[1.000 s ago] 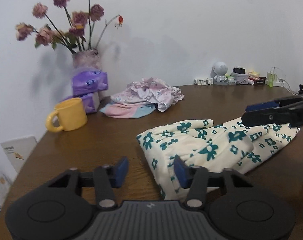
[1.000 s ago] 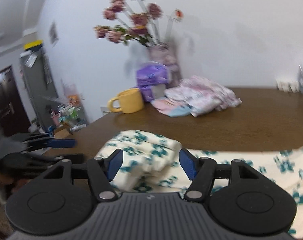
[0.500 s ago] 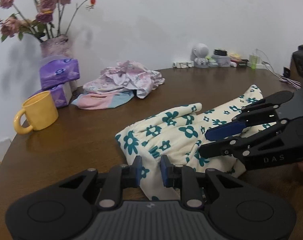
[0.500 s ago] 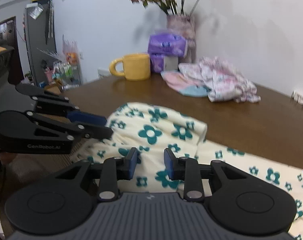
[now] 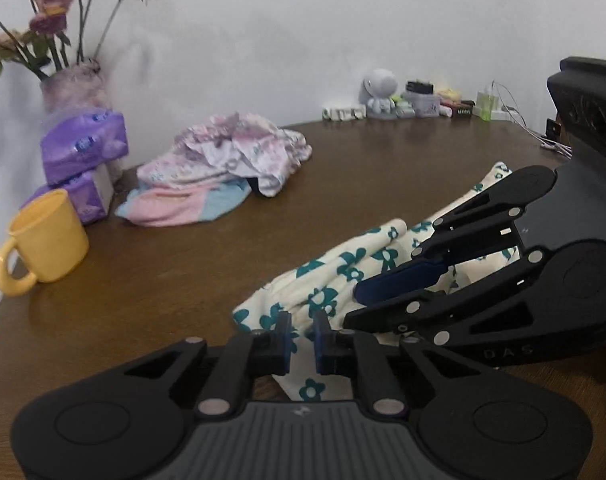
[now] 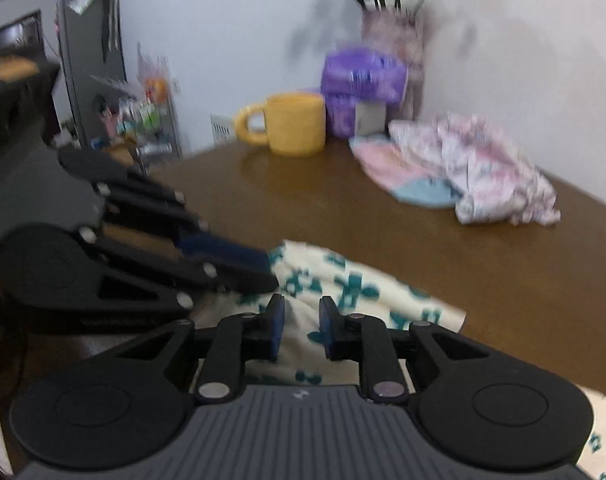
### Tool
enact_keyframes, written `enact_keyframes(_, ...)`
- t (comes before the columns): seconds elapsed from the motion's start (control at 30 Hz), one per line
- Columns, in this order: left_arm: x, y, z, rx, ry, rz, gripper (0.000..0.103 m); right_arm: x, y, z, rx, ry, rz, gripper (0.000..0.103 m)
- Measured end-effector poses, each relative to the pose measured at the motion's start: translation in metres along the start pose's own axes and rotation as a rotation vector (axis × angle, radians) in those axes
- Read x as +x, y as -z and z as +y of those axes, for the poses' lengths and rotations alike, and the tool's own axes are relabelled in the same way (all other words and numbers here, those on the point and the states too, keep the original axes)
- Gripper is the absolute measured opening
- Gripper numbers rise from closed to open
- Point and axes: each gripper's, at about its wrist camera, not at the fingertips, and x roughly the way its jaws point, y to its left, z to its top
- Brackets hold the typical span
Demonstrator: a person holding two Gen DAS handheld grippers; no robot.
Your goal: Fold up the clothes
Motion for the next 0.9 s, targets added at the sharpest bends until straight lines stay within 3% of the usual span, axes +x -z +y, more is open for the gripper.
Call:
enact_keyframes(0.33, 0.005, 0.0, -0.01, 0.1, -0.007, -0.022, 0.006, 0.001, 0.01, -0.005, 0.071, 0.011, 0.007, 0.018)
enact_keyframes(0.43, -0.002, -0.007, 0.006, 0.012, 0.004, -0.044, 0.014, -0.007, -0.002, -0.008, 0.094, 0.024, -0.023, 0.019)
enact_keyframes(0.53, -0.004, -0.014, 0.023, -0.087, 0.009, -0.057, 0.014, -0.013, -0.017, -0.015, 0.123, 0.047, -0.08, 0.019)
enact_keyframes(0.63, 0.012, -0.014, 0.033, -0.149, 0.034, -0.013, 0.011, 0.001, -0.026, -0.018, 0.137, 0.07, -0.069, 0.019)
enact_keyframes(0.8, 0.024, -0.002, 0.025, -0.103, 0.072, 0.01, 0.007, 0.024, -0.008, -0.021, 0.171, 0.093, 0.028, 0.018)
enact_keyframes(0.9, 0.025, 0.003, 0.021, -0.078, 0.075, 0.002, 0.007, 0.023, 0.004, -0.021, 0.181, 0.104, 0.016, 0.018)
